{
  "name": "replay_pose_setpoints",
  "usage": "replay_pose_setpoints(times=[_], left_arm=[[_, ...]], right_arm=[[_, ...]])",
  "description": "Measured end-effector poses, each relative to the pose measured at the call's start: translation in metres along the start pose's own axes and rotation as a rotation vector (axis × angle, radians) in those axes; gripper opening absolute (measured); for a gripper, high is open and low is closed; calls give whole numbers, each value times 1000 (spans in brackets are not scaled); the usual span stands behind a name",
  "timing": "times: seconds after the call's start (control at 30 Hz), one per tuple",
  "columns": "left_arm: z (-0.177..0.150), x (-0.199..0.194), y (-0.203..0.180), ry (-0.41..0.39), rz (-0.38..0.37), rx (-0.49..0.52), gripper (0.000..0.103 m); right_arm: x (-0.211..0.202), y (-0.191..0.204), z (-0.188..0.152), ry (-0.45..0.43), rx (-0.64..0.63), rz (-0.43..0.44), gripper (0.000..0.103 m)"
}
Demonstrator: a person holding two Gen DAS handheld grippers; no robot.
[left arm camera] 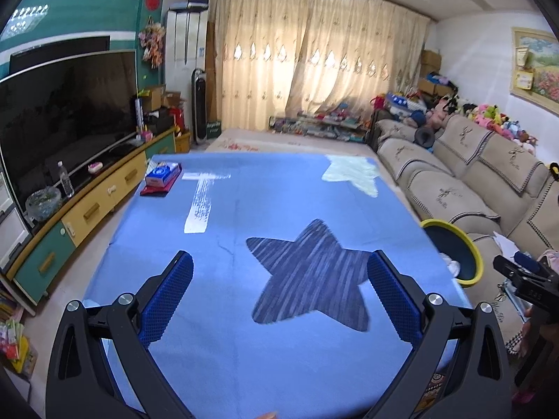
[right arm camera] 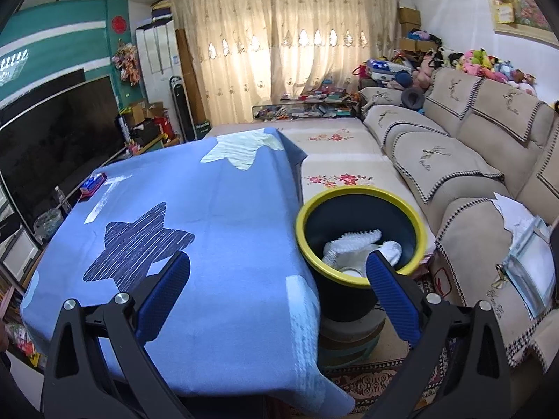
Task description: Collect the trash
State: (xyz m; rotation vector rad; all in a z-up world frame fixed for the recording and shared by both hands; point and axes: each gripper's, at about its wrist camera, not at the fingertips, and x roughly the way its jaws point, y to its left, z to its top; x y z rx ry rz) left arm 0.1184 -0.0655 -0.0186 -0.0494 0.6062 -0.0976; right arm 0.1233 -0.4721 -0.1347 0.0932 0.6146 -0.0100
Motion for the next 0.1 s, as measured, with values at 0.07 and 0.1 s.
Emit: replay_pose_setpoints(times=[0.07,0.1], left_arm=[[7,30,9,33,13,3,98],[10,43,13,44,25,3,98]], right_arm=[[17,11,12,12,-31,6,96],[26,18,18,17,-42,10,96]])
